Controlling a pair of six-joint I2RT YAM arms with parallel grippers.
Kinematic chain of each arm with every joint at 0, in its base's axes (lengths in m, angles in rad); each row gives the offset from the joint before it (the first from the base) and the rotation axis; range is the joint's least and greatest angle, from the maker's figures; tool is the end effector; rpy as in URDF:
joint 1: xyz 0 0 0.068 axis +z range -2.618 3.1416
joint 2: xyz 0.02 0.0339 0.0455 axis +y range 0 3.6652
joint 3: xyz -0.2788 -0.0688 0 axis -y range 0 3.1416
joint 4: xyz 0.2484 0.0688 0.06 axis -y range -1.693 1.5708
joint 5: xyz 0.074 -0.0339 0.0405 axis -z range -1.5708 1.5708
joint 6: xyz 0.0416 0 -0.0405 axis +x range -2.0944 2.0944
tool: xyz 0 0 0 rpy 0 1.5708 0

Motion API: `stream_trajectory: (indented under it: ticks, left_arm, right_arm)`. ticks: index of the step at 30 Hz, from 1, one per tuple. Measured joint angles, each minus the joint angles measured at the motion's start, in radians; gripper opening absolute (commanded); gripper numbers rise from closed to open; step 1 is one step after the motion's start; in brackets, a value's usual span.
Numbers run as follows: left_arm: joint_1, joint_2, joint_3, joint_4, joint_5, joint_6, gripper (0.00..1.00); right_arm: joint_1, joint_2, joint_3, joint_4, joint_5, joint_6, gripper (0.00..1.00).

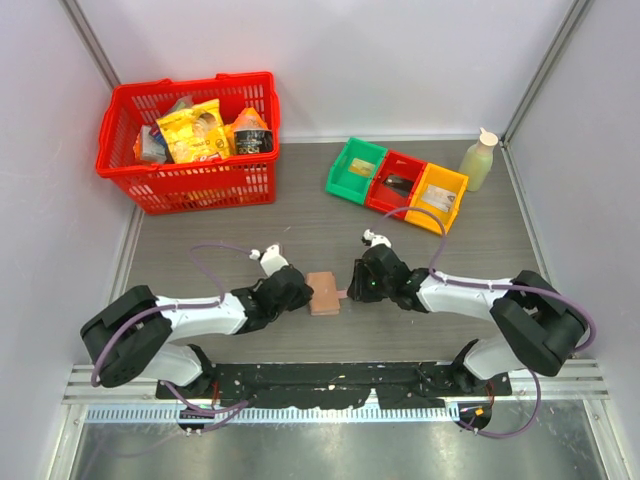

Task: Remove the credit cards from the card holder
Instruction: Open the card holder at the center of the board.

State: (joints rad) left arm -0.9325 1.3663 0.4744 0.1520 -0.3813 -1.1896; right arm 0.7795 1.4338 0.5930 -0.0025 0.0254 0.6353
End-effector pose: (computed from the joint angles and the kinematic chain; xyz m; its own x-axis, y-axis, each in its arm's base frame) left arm 0.1609 -0.1909 0.1549 -0.6894 -0.5168 -0.5076 -0.1565 0.7905 -0.5922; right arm 0.1922 0.1884 0.1583 -0.8374 0.0064 -0.5465 -0.2407 0.8934 0.3794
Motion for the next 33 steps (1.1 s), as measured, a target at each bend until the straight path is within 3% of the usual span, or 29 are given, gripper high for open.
stream_trajectory:
  ticks: [6,12,14,19,21,24,33]
  left_arm:
    - [0.012,0.02,0.033,-0.013,0.014,0.052,0.0]
    - [0.031,0.066,0.093,-0.041,0.039,0.12,0.02]
    - [0.036,0.077,0.107,-0.053,0.043,0.139,0.14]
    - [0.045,0.099,0.188,-0.172,0.028,0.227,0.79]
    - [0.04,0.101,0.232,-0.238,0.012,0.261,0.92]
    - [0.012,0.101,0.312,-0.339,-0.037,0.305,1.0]
    - [-0.161,0.237,0.525,-0.576,-0.21,0.367,1.0]
  right_arm:
    - [-0.047,-0.042,-0.082,0.098,-0.018,0.046,0.29]
    - [-0.072,-0.044,-0.119,0.168,-0.059,0.079,0.01]
    - [-0.073,-0.044,-0.129,0.188,-0.072,0.085,0.0]
    - [-0.075,-0.045,-0.143,0.22,-0.103,0.103,0.0]
    - [-0.075,-0.053,-0.145,0.225,-0.11,0.107,0.01]
    - [-0.075,-0.071,-0.148,0.232,-0.113,0.111,0.0]
    - [-0.075,-0.077,-0.174,0.28,-0.113,0.118,0.01]
